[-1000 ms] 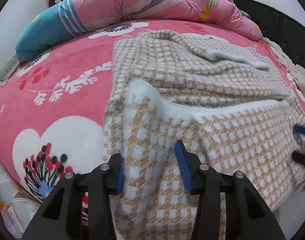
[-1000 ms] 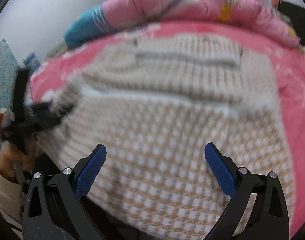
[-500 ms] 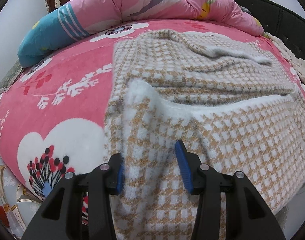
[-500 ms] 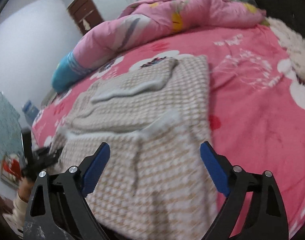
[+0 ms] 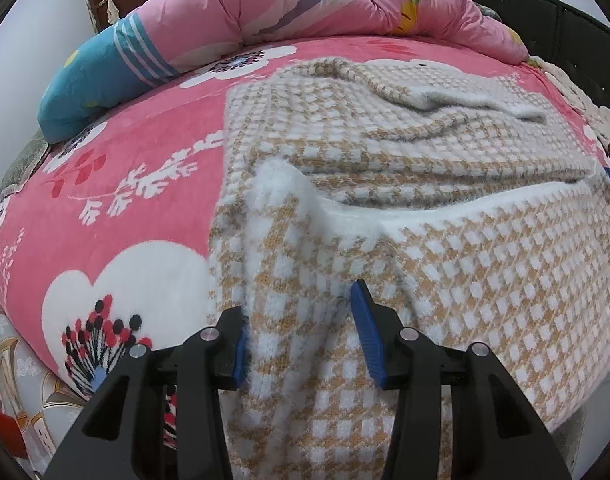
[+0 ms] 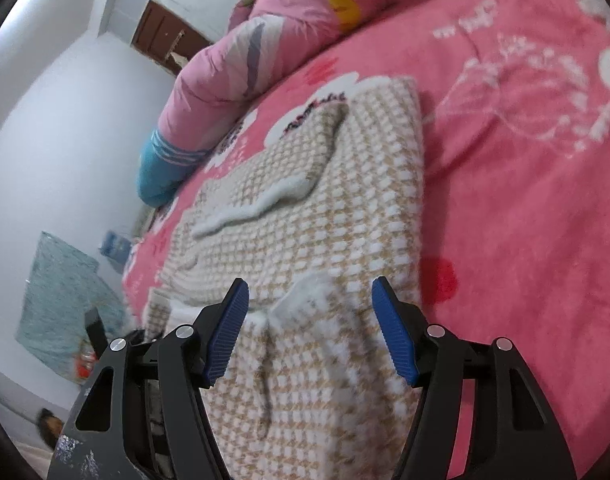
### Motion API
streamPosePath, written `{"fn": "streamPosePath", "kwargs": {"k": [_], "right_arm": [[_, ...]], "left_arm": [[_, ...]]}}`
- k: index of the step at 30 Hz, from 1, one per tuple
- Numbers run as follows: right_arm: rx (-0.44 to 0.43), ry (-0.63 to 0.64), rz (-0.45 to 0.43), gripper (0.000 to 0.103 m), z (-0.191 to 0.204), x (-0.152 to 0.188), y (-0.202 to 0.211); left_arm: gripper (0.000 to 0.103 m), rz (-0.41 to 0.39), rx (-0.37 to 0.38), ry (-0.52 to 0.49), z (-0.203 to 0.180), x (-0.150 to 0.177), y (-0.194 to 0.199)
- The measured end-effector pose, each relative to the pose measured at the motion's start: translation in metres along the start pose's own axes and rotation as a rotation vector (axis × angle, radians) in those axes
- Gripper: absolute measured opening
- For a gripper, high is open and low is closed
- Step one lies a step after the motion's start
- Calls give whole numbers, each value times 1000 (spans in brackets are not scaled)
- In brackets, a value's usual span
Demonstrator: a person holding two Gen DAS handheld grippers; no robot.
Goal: Fold large clothes
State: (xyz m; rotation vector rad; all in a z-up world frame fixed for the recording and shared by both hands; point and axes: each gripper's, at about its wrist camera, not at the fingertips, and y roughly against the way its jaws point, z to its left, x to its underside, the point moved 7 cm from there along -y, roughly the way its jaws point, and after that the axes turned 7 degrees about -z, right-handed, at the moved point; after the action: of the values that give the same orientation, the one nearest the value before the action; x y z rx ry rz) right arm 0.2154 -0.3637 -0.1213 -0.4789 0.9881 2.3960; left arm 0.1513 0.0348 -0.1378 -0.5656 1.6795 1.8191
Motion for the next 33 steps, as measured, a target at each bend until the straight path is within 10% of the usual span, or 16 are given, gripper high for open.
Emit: {"fn": "streamPosePath", "kwargs": {"k": [14,18,25,33], "right_arm": [[-115,15,214,61,10,48,19],[-33,88,224,59,18,50,4],[128,200,219,18,29,54,-14],[279,327,200,16,39,72,-27]], "left_arm": [[44,3,-1,-2,0,0,-1],[44,4,-5,-5,1,-1,-2],[44,4,-18,-12,1,-1,1],[44,4,-37,-38,1,-1,1]]}}
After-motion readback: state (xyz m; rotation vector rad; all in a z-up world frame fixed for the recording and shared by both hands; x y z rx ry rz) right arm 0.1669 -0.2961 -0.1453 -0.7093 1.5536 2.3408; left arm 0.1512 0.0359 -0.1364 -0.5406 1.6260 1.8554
